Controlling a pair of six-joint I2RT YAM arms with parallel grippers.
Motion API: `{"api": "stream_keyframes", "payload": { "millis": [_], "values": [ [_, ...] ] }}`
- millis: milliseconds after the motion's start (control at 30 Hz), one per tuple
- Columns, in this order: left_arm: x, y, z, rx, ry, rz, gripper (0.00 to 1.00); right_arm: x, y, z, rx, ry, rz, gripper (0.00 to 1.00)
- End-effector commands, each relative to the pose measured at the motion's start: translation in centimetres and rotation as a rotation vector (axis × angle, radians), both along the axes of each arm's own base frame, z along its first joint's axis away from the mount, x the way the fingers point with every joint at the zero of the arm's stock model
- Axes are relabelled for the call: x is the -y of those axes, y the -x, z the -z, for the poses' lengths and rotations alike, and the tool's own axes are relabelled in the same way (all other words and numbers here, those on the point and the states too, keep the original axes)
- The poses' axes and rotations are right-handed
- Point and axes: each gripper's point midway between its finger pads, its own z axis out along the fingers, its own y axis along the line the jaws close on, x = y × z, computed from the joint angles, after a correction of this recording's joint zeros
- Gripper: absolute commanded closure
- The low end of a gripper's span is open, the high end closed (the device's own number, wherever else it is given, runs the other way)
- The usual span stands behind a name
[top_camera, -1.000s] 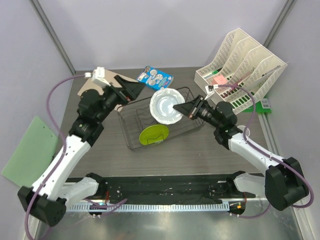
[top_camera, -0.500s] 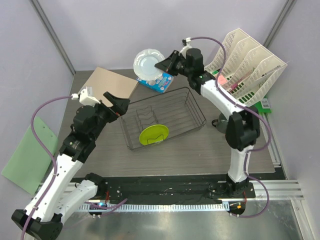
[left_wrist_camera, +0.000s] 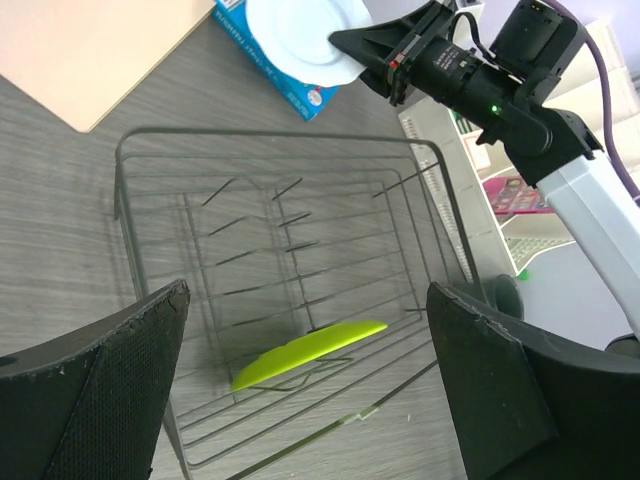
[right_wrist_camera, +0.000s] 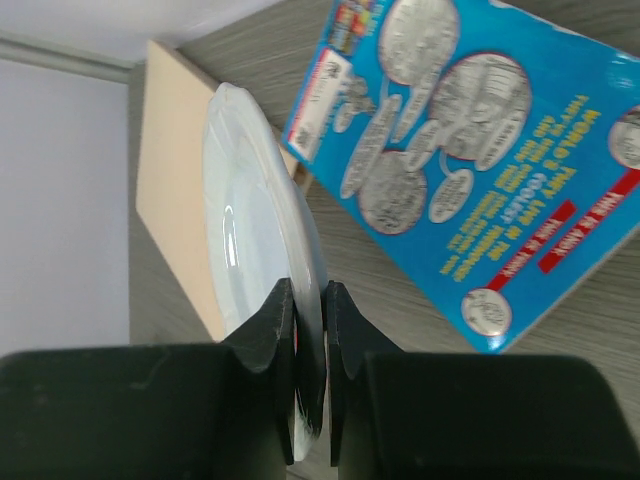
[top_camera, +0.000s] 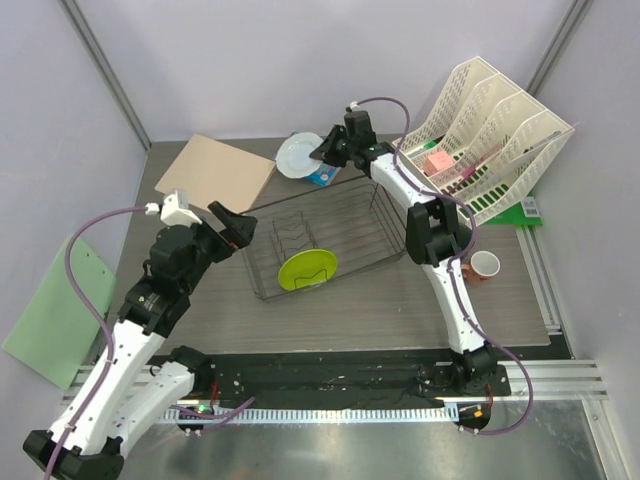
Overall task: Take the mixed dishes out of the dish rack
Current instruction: Place the plate at the center of the board.
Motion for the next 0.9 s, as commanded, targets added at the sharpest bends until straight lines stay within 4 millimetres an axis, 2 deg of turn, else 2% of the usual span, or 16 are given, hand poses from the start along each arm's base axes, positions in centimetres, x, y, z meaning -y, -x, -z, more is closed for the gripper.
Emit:
{"api": "stream_keyframes", "payload": {
  "millis": [0,267,433,633,700,767,800,867],
  "values": [
    [-0.2,0.0,1.1,-0.017,-0.027,0.000,0.00,1.7,-2.7,-7.0,0.123,-0.112,0.073,0.99],
    [0.8,-1.2,2.5,-0.057,-0.014,0.011,0.00,3.9,-4.5,-4.5,0.090,-0.098,0.102,0.99],
    [1.0,-1.9,3.3,-0.082,-0.028,0.012,0.00,4.4,-5.0,-2.2,0.052,-0.101,0.094,0.99],
    [1.3,-2.4,4.1,-0.106,-0.043,0.015,0.00,4.1,-5.1,-1.5,0.057,-0.090,0.084,0.99],
    [1.2,-2.3,4.5,-0.115,-0.051,0.013,0.00,4.2,-5.1,-1.2,0.048,-0.094,0.082,0.97],
    [0.9,-2.3,4.8,-0.120,-0.064,0.003,0.00,4.1,-5.0,-1.1,0.042,-0.096,0.073,0.91],
    [0.9,-2.3,4.9,-0.124,-0.066,0.002,0.00,4.1,-5.0,-0.8,0.034,-0.092,0.072,0.85],
    [0.9,-2.3,5.1,-0.127,-0.067,0.002,0.00,4.2,-4.9,-0.5,0.031,-0.087,0.070,0.81]
  ]
}}
